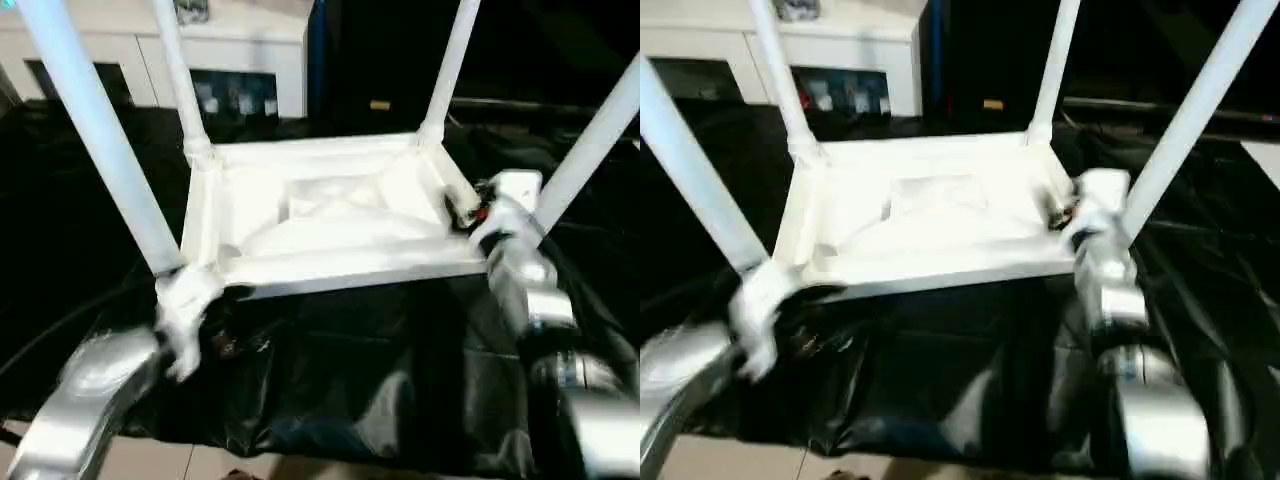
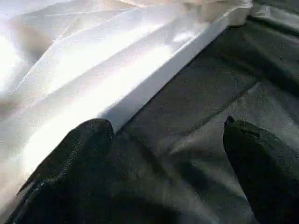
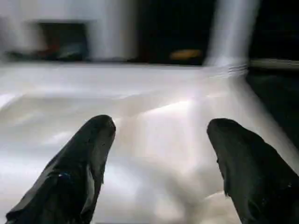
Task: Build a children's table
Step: Rotate leg to tighten, then rotate table base
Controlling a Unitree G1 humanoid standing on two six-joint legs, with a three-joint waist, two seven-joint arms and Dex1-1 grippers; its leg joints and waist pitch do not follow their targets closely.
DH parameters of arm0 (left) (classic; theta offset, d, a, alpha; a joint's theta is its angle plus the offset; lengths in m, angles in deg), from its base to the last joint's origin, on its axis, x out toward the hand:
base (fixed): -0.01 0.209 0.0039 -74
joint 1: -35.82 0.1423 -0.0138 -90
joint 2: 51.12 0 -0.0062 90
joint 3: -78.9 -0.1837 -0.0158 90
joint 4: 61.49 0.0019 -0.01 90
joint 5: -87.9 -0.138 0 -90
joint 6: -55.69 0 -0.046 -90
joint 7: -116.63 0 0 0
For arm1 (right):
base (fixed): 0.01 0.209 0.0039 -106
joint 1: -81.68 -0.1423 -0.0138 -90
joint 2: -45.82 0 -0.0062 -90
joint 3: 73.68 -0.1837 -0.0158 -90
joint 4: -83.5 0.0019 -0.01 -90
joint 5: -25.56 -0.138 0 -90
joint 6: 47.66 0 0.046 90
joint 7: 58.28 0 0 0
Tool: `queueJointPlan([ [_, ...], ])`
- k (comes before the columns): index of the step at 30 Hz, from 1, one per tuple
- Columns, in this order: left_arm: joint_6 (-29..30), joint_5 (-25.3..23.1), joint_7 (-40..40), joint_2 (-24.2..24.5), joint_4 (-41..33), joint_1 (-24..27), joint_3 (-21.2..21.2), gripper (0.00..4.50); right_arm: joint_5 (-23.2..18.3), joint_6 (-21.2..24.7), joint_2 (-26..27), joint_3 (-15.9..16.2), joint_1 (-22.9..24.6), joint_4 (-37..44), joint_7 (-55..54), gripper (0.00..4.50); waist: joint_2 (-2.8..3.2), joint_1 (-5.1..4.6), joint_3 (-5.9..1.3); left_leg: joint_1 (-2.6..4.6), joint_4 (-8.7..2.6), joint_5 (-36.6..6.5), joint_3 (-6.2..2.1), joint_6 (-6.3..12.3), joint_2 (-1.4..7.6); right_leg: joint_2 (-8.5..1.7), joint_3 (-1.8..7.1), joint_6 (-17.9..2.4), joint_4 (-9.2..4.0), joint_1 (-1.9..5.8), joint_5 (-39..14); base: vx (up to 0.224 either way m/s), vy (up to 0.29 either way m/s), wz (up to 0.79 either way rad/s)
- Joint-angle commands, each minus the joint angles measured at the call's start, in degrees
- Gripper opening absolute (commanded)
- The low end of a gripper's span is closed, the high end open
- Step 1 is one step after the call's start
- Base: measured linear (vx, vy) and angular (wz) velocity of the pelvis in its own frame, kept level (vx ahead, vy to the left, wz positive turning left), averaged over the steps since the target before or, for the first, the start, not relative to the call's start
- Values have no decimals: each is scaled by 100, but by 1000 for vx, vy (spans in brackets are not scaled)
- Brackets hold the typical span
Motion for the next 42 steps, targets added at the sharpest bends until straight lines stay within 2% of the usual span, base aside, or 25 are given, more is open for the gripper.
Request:
queueJointPlan([
  [1, -86, 104, -101, 117, -113, 136, 230, 440, -157, 232, -92, 255, 202, 553, 476, 358, 88, 35, -369, 101, -424, -1756, -16, 230, 148, -187, 180, -1242, -408, 221, -1163, 0, 0, 0],
  [4, -230, 305, -281, 249, -300, 666, 668, 440, -387, 588, -438, 699, 1040, 1635, 1212, 358, 77, 100, -308, 127, -463, -2102, -14, 158, 168, -186, 196, -1133, -461, 200, -1616, 0, 0, 0],
  [8, -388, 602, -77, 178, -218, 750, 1343, 440, -432, 886, -730, 770, 1673, 2433, 1562, 358, 70, 171, -240, 214, -490, -2840, -41, -104, 150, -198, 215, -738, -608, 110, -2780, 0, 0, 0],
  [12, -504, 687, 194, 104, -25, 662, 1661, 440, -527, 1402, -852, 682, 2000, 2973, 1619, 358, 54, 148, -211, 229, -485, -3031, -86, -182, 119, -212, 190, -394, -694, 71, -3512, -13, 0, -1],
  [15, -836, 704, 691, -103, 339, 150, 1890, 440, -407, 1733, -1007, 731, 2302, 3307, 1384, 358, 56, 102, -184, 294, -432, -3274, -125, -246, 63, -211, 89, -107, -826, 19, -4105, -55, 3, -2],
  [16, -853, 724, 707, -144, 339, 73, 1871, 440, -389, 1799, -1009, 724, 2328, 3338, 1332, 358, 66, 91, -176, 293, -444, -3334, -139, -249, 64, -211, 54, -61, -858, 39, -4178, -66, 17, -8],
  [17, -829, 726, 752, -187, 348, -36, 1829, 440, -358, 1817, -997, 718, 2331, 3317, 1281, 358, 133, 49, -157, 323, -494, -3665, -193, -286, 96, -194, -57, -71, -873, 77, -4101, -66, 17, -8],
  [18, -823, 713, 793, -227, 367, -140, 1783, 440, -291, 1808, -972, 706, 2311, 3254, 1187, 358, 119, 13, -161, 290, -526, -3779, -217, -289, 109, -184, -110, -56, -871, 140, -3982, -57, 42, -18],
  [19, -830, 652, 929, -305, 467, -360, 1713, 440, -210, 1897, -917, 656, 2252, 3128, 1007, 358, 191, 4, -114, 332, -640, -4284, -263, -335, 177, -124, -221, -114, -867, 184, -3694, -62, 52, -16],
  [20, -841, 635, 971, -324, 502, -416, 1697, 440, -193, 1932, -904, 641, 2239, 3106, 962, 358, 286, 3, -93, 256, -864, -4880, -288, -385, 285, -38, -329, -272, -612, 357, -3045, -62, 52, -16],
  [21, -866, 613, 1000, -342, 555, -488, 1669, 440, -148, 1928, -889, 634, 2208, 3058, 901, 358, 294, 28, -105, 113, -1019, -5053, -264, -388, 367, -30, -304, -376, -286, 538, -2502, -105, 37, -9],
  [22, -868, 618, 1006, -355, 580, -526, 1647, 440, -116, 1964, -881, 633, 2190, 3039, 849, 358, 264, 266, -152, -186, -1264, -5201, -170, -379, 476, -78, -94, -397, 448, 786, -1513, -111, -12, -1],
  [23, -880, 622, 1014, -378, 625, -596, 1598, 440, -58, 2028, -865, 637, 2156, 3003, 757, 358, 201, 313, -95, -142, -1302, -5056, -53, -341, 445, -67, 73, -312, 517, 644, -1762, -111, -12, -1],
  [24, -914, 640, 968, -408, 661, -657, 1532, 440, 13, 2053, -859, 664, 2135, 2979, 684, 358, -180, 236, -136, 462, -306, -3589, -32, -355, -16, -403, 254, 118, -679, -110, -4783, 1, -76, 3],
  [25, -907, 673, 911, -421, 676, -688, 1481, 440, 66, 2069, -853, 683, 2117, 2951, 626, 358, -245, 113, -96, 493, 579, -1683, -130, -88, -186, -843, 352, 93, -1139, -290, -6652, 50, -45, -30],
  [26, -921, 661, 882, -429, 708, -724, 1420, 440, 112, 2112, -840, 694, 2095, 2918, 530, 358, -50, 248, -185, -37, -34, -956, -338, -120, 12, -810, 304, -134, -721, 379, -5365, 50, -45, -30],
  [27, -946, 626, 896, -442, 745, -764, 1380, 440, 146, 2143, -819, 690, 2072, 2883, 436, 358, 28, 285, -252, -1, -264, -1136, -332, -185, 82, -565, 199, -260, -602, 375, -4258, 37, 27, -37],
  [28, -941, 593, 947, -470, 782, -812, 1366, 440, 173, 2152, -795, 677, 2051, 2852, 348, 358, 79, 220, -248, 118, -351, -1953, -293, -276, 73, -255, 106, -460, -454, 216, -3149, 0, 0, 0],
  [29, -909, 365, 1207, -495, 884, -907, 1323, 440, 204, 2145, -743, 648, 2016, 2806, 218, 358, 133, 198, -247, 229, -401, -2402, -271, -279, 107, -256, 125, -746, -460, 180, -2561, 0, 0, 0],
  [30, -909, 292, 1276, -491, 908, -924, 1308, 440, 209, 2147, -732, 643, 2010, 2800, 198, 358, 129, 174, -235, 213, -415, -2486, -267, -274, 101, -255, 118, -817, -474, 211, -2412, 0, 0, 0],
  [33, -984, 28, 1735, -558, 1067, -1058, 1279, 440, 214, 2207, -619, 657, 2003, 2871, 156, 358, 36, 90, -166, 237, -423, -2957, -259, -252, 63, -288, 54, -520, -633, 200, -3368, 0, 0, 0],
  [34, -943, 111, 1723, -597, 1053, -1076, 1291, 440, 221, 2201, -604, 672, 1997, 2870, 154, 358, 42, 85, -174, 233, -414, -2925, -275, -248, 49, -326, 37, -395, -681, 220, -3655, 0, 0, 0],
  [36, -930, 123, 1773, -624, 1035, -1082, 1287, 440, 242, 2196, -567, 693, 1975, 2844, 146, 358, 63, 77, -199, 199, -450, -2777, -289, -223, 79, -344, 20, -385, -689, 274, -3467, 0, 0, 0],
  [38, -937, 153, 1805, -656, 1038, -1082, 1282, 440, 274, 2182, -537, 737, 1952, 2816, 129, 358, 71, 66, -222, 179, -497, -2559, -275, -158, 112, -327, 28, -574, -647, 299, -2785, 0, 0, 0],
  [42, -953, 81, 1953, -671, 947, -1009, 1310, 440, 304, 2187, -527, 752, 1937, 2821, 132, 358, 18, 68, -211, 208, -490, -2526, -219, -119, 110, -325, 50, -701, -639, 267, -2700, 0, 0, 0],
])
